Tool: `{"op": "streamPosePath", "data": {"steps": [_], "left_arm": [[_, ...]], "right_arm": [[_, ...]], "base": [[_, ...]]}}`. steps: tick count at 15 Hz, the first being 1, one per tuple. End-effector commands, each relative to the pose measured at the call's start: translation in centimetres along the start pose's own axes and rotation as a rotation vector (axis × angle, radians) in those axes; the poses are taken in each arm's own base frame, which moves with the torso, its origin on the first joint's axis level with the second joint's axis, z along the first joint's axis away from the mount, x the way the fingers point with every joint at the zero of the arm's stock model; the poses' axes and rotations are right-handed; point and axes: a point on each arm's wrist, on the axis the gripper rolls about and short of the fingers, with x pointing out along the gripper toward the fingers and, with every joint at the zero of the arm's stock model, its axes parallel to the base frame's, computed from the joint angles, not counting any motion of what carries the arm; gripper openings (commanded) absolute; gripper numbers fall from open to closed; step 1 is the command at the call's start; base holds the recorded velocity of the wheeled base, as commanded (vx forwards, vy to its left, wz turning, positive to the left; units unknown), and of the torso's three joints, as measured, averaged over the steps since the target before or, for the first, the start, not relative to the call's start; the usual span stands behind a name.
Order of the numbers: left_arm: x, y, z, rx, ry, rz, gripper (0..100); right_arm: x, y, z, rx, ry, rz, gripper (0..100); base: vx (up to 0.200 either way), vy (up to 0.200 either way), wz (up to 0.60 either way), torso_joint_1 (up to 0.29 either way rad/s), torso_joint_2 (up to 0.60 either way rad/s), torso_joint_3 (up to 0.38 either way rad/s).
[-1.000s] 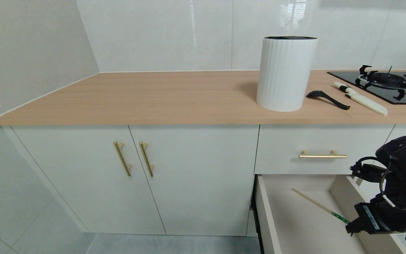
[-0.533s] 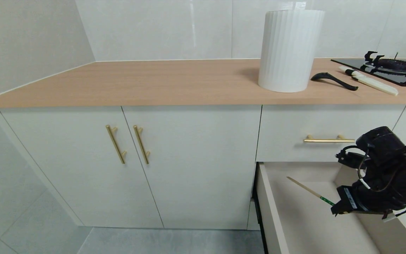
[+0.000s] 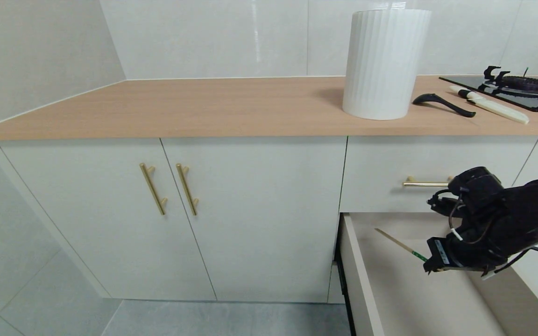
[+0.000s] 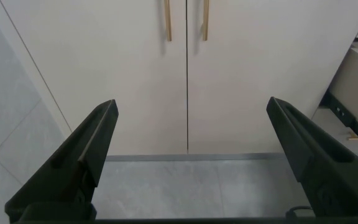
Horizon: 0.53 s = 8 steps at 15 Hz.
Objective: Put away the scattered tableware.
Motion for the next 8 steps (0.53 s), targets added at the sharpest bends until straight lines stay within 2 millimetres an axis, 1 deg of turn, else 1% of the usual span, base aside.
{"op": "streamPosePath", "data": {"steps": [1,5,6,8], "left_arm": [[0.0,0.0,0.0,0.000,0.001,0.000,100],[0.0,0.0,0.0,0.002,0.001,0.000,100],[0.0,0.0,0.0,0.000,0.001,0.000,100],[0.0,0.0,0.0,0.000,0.001,0.000,100]], "right_arm": [[4.0,0.1,-0.3,-0.012,0.101,-0.072,0],[8.2,0.0,-0.6,-0.020,0.144,-0.090,0],[8.9,0.0,-0.8,-0.023,0.152,-0.089,0],[9.4,0.2,-1.0,-0.018,0.150,-0.087,0]], "base": [[0.000,0.000,0.00,0.000,0.00,0.000],[0.000,0.000,0.00,0.000,0.00,0.000],[0.000,0.000,0.00,0.000,0.00,0.000],[0.000,0.000,0.00,0.000,0.00,0.000]]}}
